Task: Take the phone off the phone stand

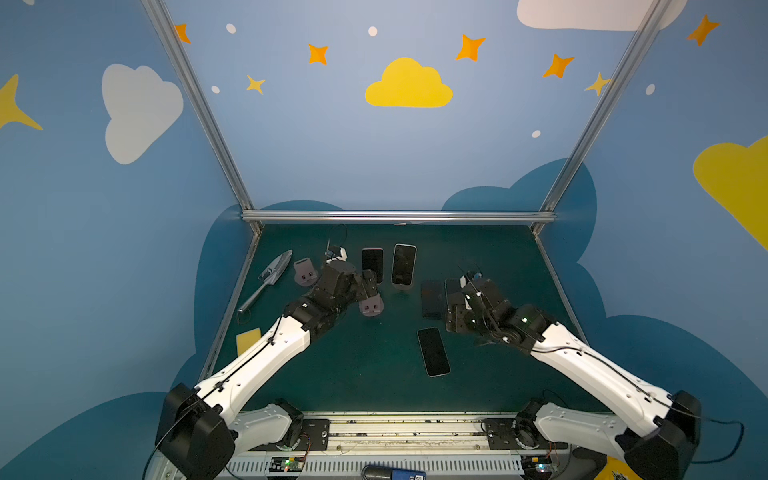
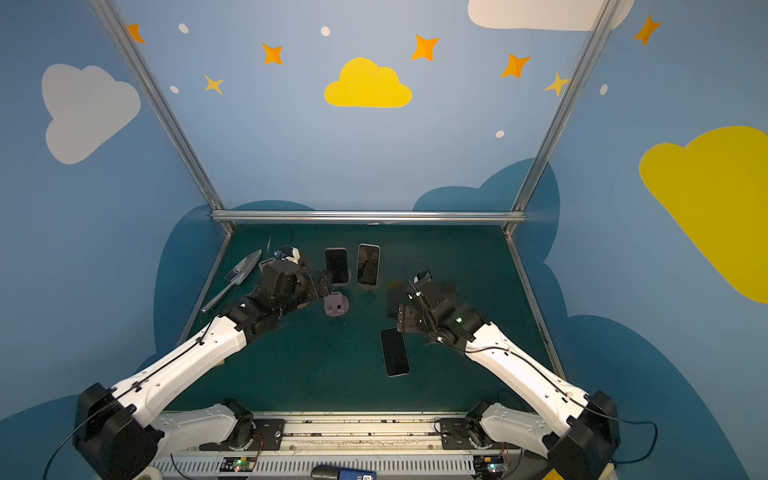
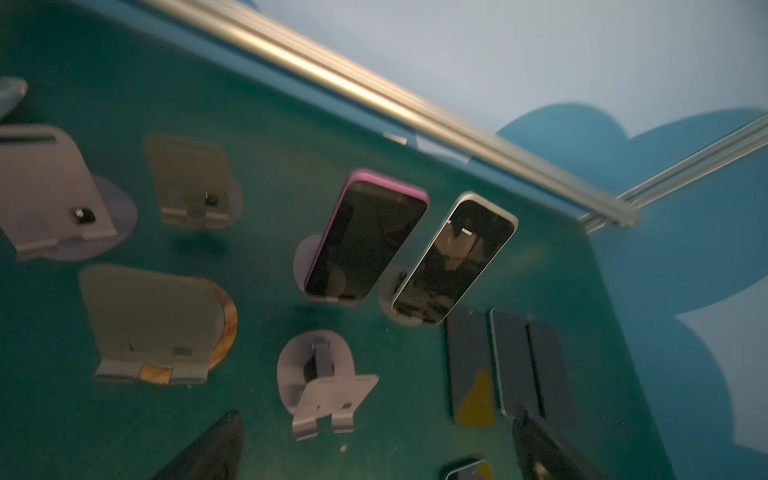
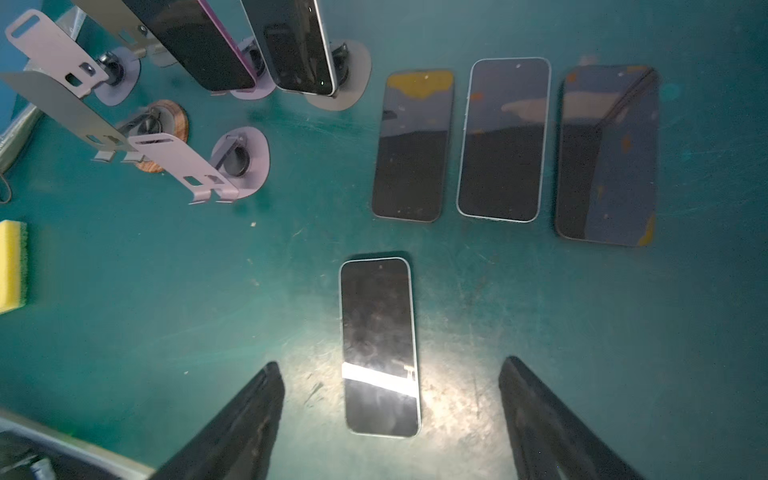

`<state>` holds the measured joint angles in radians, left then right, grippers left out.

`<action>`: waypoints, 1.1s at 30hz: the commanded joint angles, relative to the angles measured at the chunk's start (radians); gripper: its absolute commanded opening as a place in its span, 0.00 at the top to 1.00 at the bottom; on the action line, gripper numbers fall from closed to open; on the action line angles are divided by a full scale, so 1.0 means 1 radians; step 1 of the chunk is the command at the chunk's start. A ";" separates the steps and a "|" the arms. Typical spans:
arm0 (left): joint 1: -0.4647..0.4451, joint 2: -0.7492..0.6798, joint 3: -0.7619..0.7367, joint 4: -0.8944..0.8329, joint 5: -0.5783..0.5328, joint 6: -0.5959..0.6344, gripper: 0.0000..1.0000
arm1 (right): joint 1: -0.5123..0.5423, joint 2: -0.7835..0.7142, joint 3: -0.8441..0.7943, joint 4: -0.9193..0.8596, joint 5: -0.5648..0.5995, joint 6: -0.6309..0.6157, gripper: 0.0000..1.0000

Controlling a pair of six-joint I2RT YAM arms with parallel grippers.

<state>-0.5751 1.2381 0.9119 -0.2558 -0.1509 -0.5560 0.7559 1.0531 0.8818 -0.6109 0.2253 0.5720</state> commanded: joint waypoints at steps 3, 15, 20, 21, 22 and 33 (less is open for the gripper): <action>-0.068 0.171 0.004 -0.058 0.012 0.033 0.00 | -0.028 -0.137 -0.128 0.198 0.028 -0.075 0.16; -0.079 0.427 0.121 -0.004 -0.132 0.052 0.02 | -0.109 -0.198 -0.204 0.205 -0.045 -0.103 0.15; -0.075 0.507 0.176 0.002 -0.216 0.065 0.22 | -0.153 -0.186 -0.247 0.243 -0.094 -0.113 0.15; -0.075 0.510 0.179 -0.005 -0.234 0.057 0.23 | -0.160 -0.181 -0.250 0.248 -0.100 -0.117 0.15; -0.075 0.511 0.175 0.000 -0.245 0.054 0.25 | -0.167 -0.177 -0.256 0.256 -0.109 -0.123 0.15; -0.075 0.453 0.087 0.047 -0.282 0.068 0.46 | -0.203 -0.146 -0.265 0.302 -0.159 -0.151 0.15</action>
<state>-0.6529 1.7344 1.0237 -0.2008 -0.3946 -0.5049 0.5587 0.9081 0.6239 -0.3359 0.0849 0.4397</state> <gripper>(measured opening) 0.571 0.846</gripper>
